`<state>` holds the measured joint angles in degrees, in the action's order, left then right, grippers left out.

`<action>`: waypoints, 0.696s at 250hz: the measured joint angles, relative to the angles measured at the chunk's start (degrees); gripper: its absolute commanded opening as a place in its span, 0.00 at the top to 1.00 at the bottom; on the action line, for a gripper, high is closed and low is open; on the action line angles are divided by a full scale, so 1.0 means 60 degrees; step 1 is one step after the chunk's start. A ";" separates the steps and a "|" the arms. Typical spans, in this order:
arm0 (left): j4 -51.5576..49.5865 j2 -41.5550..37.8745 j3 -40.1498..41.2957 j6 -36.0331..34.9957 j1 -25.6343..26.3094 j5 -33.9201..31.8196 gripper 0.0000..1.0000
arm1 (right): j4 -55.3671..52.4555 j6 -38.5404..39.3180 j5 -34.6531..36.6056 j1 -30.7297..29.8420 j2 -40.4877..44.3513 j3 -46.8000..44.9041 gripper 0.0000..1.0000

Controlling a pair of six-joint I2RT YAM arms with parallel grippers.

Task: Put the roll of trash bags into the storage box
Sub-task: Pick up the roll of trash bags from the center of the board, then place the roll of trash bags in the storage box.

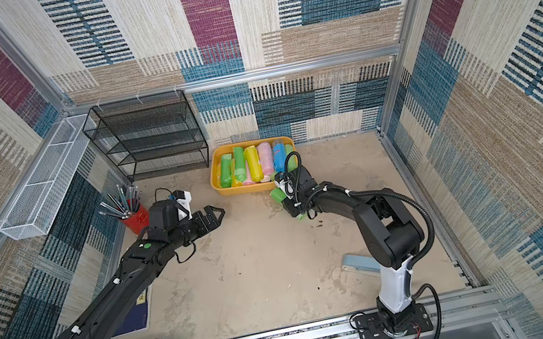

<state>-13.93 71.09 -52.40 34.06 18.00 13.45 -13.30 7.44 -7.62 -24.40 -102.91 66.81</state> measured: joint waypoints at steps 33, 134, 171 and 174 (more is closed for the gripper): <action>0.0004 0.0011 0.0000 0.0004 0.0000 0.0000 0.03 | 0.0590 -0.0790 -0.0790 -0.0004 0.0583 -0.0219 0.54; 0.0004 0.0015 0.0000 0.0004 0.0004 0.0004 0.03 | 0.1158 -0.1912 -0.2266 0.0055 0.0503 0.1883 0.54; 0.0000 -0.0044 0.0000 0.0004 0.0000 0.0004 0.02 | 0.1235 -0.2364 -0.2747 0.0459 -0.0280 0.3235 0.56; 0.0000 -0.0044 0.0000 0.0004 0.0000 0.0000 0.02 | 0.1253 -0.2426 -0.2758 0.0525 -0.0364 0.3373 0.56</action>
<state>-13.93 70.83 -52.40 34.09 18.00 13.45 -5.78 -7.11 -24.16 -21.26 -105.10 87.05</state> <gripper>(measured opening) 0.974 0.456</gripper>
